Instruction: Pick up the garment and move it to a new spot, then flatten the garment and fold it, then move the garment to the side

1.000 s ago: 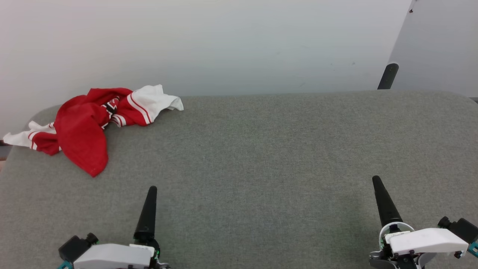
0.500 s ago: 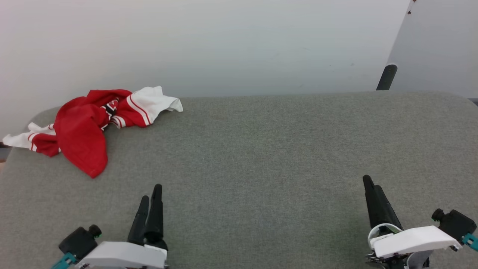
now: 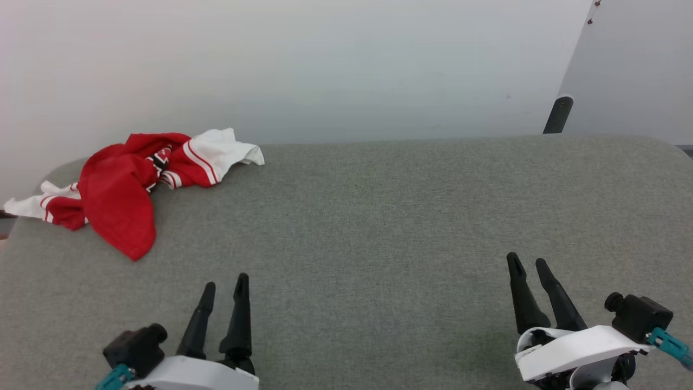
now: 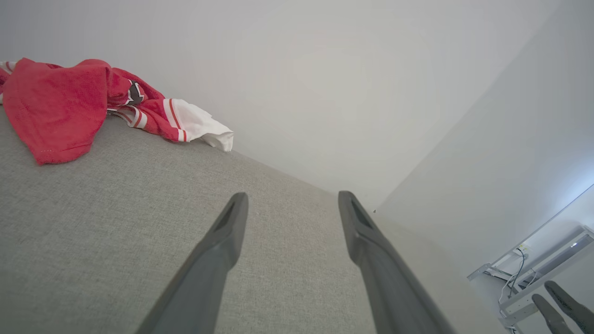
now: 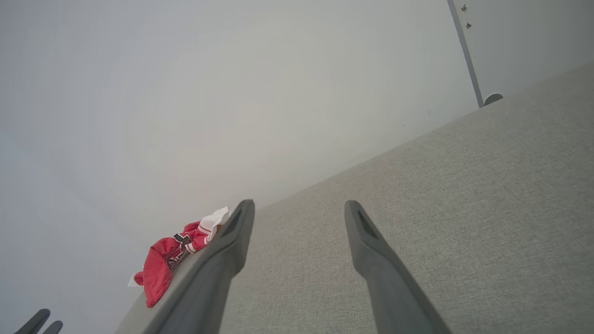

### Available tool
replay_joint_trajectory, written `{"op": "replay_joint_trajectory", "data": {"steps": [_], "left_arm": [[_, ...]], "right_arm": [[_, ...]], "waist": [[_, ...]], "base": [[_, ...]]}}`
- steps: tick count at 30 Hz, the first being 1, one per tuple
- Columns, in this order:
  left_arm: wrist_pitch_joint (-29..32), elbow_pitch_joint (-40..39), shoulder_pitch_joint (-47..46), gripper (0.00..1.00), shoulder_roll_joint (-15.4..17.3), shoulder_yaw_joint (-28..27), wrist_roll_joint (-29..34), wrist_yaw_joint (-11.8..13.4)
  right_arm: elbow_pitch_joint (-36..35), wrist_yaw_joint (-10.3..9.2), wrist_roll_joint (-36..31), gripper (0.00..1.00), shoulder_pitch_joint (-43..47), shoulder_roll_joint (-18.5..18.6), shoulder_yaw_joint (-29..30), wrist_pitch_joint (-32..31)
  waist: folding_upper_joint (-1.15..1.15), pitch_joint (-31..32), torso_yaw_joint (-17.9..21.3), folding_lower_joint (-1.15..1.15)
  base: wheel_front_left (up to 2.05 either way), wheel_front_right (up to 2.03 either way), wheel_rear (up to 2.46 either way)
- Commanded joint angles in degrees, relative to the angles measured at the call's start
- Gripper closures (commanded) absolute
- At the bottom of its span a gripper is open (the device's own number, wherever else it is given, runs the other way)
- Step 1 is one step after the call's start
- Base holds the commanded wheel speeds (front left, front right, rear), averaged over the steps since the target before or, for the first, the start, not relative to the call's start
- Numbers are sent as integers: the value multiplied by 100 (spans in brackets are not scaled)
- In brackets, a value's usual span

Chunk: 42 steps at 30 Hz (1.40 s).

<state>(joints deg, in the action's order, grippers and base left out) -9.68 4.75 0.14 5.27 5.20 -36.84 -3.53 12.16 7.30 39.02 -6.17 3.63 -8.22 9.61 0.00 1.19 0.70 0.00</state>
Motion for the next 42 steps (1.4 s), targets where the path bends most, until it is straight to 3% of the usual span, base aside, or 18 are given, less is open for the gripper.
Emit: {"op": "replay_joint_trajectory", "data": {"steps": [1, 21, 42], "left_arm": [[-50, -77, 7, 0, -3, 15, 202, 20], [-304, -369, 264, 0, -109, -249, 1604, -131], [-507, -499, 399, 0, -190, -266, 2519, -257]], "right_arm": [[-68, 22, -189, 0, -26, 3, -42, 59], [-50, 23, -1650, 0, 163, -56, 17, 314], [-104, 27, -2506, 0, 210, -76, -112, 490]], "waist": [[0, 7, 8, 0], [0, 100, 74, 0], [0, 154, 56, 0]], "base": [[0, 0, 0], [0, 0, 0], [0, 0, 0]]}}
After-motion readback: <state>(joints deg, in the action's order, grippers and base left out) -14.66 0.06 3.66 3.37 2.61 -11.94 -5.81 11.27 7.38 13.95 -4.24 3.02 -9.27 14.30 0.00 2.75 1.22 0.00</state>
